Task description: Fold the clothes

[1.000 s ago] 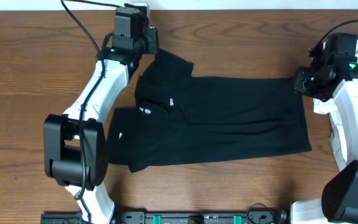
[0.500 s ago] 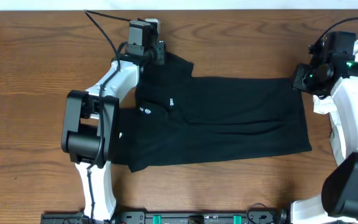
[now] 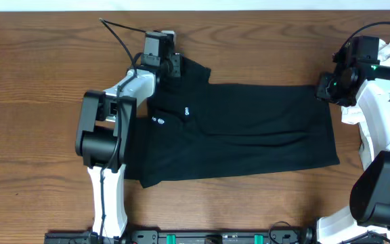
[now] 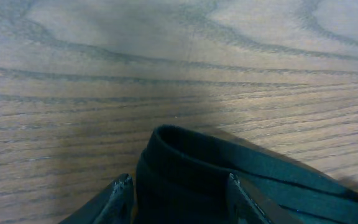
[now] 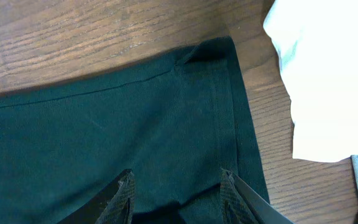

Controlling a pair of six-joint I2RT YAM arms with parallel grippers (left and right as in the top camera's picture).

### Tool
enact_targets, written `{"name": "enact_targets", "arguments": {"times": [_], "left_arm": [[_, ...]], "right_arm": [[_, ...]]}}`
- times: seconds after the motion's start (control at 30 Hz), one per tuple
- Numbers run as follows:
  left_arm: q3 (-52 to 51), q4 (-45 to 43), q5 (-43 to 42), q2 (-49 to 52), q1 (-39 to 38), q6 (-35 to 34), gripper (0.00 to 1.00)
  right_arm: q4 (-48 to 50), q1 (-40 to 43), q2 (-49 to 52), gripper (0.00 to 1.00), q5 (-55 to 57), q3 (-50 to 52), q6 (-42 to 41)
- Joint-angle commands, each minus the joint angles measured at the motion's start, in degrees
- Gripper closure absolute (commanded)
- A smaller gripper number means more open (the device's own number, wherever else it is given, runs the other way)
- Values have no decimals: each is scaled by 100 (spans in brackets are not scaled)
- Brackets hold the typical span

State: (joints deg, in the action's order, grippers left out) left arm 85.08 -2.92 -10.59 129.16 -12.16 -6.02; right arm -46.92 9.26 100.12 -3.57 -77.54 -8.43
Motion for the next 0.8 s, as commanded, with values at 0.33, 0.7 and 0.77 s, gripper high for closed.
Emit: {"name": "enact_targets", "arguments": {"times": [0.33,0.7,0.77], "left_arm": [[-17,11,151,293,-2,-26,88],[-17,90,-249,-317,-2,-24,93],[-17,109,-247,-413,4,-24,93]], "right_arm": [[146,92,42,46,295,9,79],[866,225,42,48,295,9,396],[935,321,48,48,293,9,470]]}}
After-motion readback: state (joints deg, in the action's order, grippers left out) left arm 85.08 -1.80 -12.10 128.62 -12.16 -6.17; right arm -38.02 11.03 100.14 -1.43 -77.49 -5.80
